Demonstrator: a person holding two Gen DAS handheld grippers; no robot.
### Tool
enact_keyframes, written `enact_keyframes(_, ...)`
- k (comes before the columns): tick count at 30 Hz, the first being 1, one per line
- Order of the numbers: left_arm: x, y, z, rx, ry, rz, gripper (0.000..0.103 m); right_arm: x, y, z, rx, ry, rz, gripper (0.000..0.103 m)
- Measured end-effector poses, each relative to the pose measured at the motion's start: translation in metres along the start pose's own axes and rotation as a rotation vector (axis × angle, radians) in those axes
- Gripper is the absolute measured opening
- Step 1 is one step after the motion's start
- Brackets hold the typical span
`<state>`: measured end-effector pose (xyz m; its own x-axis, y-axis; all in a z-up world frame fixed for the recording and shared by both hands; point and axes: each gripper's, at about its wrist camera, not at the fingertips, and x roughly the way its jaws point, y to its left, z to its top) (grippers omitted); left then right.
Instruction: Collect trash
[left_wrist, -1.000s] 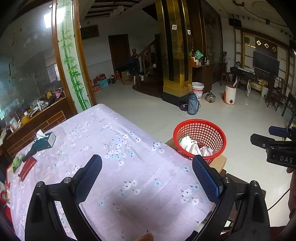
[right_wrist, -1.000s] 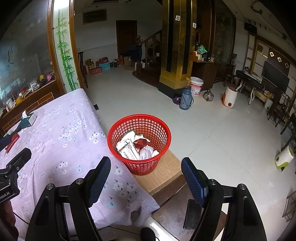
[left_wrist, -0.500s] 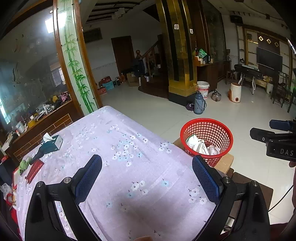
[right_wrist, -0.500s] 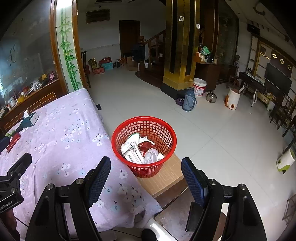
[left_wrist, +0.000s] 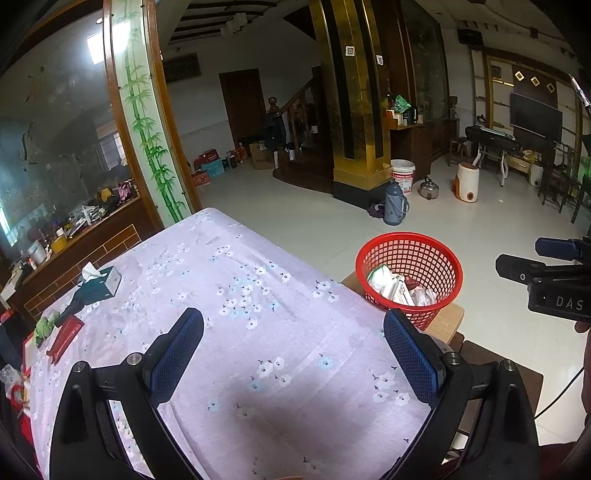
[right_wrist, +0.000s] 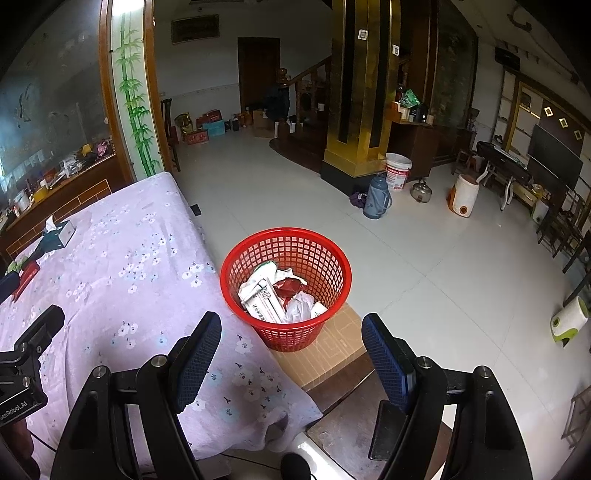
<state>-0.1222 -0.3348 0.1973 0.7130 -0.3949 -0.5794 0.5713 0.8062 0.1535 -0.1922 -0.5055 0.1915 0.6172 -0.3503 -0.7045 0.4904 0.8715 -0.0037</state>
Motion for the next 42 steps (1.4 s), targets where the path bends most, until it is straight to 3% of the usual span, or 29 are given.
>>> enact_keyframes(14, 0.002, 0.003, -0.011, -0.047, 0.039, 0.009, 0.097, 0.010, 0.009, -0.004, -0.039, 0.031, 0.021, 0.082)
enact_keyframes(23, -0.008, 0.042, -0.045, -0.170, 0.104, 0.087, 0.097, 0.028, 0.060, -0.013, -0.168, 0.091, 0.105, 0.082)
enact_keyframes(31, -0.032, 0.112, -0.115, -0.369, 0.207, 0.248, 0.097, 0.058, 0.159, -0.042, -0.368, 0.174, 0.250, 0.082)
enact_keyframes(38, -0.043, 0.201, -0.211, -0.497, 0.364, 0.494, 0.097, 0.092, 0.280, -0.086, -0.519, 0.245, 0.401, 0.082)
enact_keyframes(42, -0.025, 0.240, -0.247, -0.533, 0.432, 0.511, 0.097, 0.114, 0.324, -0.100, -0.470, 0.295, 0.427, 0.082)
